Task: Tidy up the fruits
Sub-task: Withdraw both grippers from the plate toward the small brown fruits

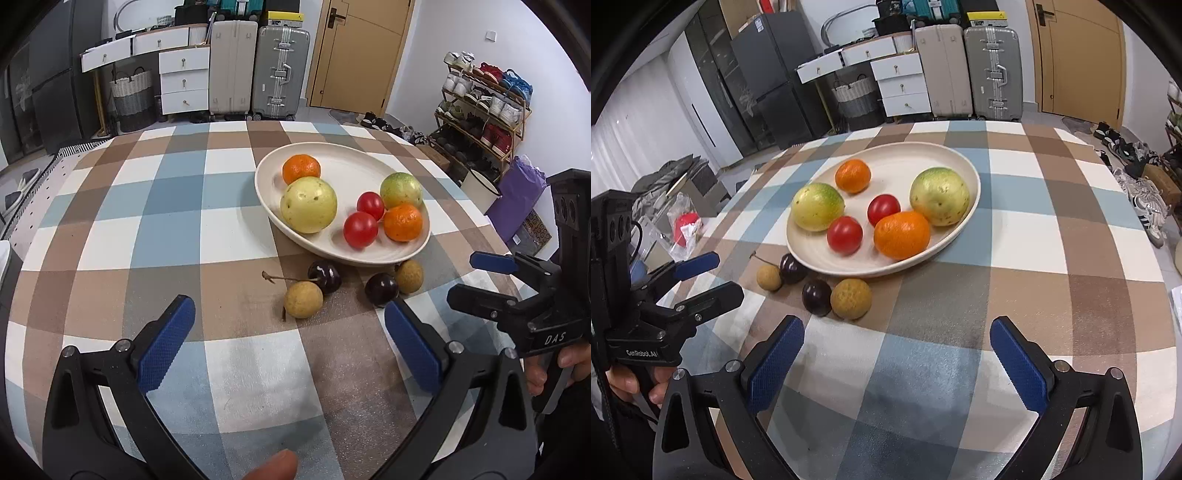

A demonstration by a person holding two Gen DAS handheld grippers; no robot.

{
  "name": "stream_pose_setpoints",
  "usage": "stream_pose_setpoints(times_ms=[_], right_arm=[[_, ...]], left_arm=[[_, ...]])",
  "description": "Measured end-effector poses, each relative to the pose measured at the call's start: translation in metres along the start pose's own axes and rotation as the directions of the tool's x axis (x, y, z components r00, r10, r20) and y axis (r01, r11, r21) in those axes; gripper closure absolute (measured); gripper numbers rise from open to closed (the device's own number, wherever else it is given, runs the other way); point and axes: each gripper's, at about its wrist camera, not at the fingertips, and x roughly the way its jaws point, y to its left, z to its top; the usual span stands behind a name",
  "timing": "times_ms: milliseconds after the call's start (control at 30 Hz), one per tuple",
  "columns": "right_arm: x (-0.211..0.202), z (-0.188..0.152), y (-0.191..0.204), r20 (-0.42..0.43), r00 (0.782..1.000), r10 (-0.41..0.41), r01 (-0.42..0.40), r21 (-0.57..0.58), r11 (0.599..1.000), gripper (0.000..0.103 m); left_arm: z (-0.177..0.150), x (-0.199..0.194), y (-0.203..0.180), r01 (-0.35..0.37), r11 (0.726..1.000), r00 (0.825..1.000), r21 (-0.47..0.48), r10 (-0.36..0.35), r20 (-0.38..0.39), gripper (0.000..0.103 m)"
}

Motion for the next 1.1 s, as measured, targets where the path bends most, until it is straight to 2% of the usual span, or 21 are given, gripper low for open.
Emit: stream_pose_setpoints(times_ms=[267, 400, 633, 700, 967, 1100], right_arm=[[0.014, -0.003, 0.016, -0.024, 0.999, -0.042, 0.040, -0.094, 0.995, 0.002], [0.021, 0.000, 0.018, -0.036, 0.999, -0.034, 0.030, -0.103, 0.994, 0.013], [0.028, 0.006, 0.019, -0.039, 0.998, -0.048, 0.043, -0.120, 0.992, 0.014], [0.029, 0.007, 0.020, -0.038, 0.997, -0.061, 0.055, -0.132, 0.990, 0.020], [0.034, 0.009, 0.024, -0.032, 0.996, -0.086, 0.079, -0.169, 0.982, 0.023], [0.037, 0.009, 0.024, -0.036, 0.996, -0.079, 0.072, -0.171, 0.983, 0.028]], left_arm=[[-0.004, 0.015, 0.007, -0.015, 1.000, 0.999, -0.016, 0.014, -0.043, 0.001], [-0.005, 0.025, 0.010, -0.028, 0.999, 0.998, -0.021, 0.027, -0.065, 0.001], [-0.005, 0.036, 0.017, -0.035, 0.999, 0.996, -0.038, 0.032, -0.087, 0.001], [-0.003, 0.039, 0.017, -0.044, 0.998, 0.995, -0.034, 0.041, -0.086, 0.001], [0.004, 0.047, 0.015, -0.080, 0.997, 0.993, -0.022, 0.078, -0.093, 0.001], [0.006, 0.050, 0.013, -0.061, 0.998, 0.994, -0.011, 0.060, -0.096, 0.003]])
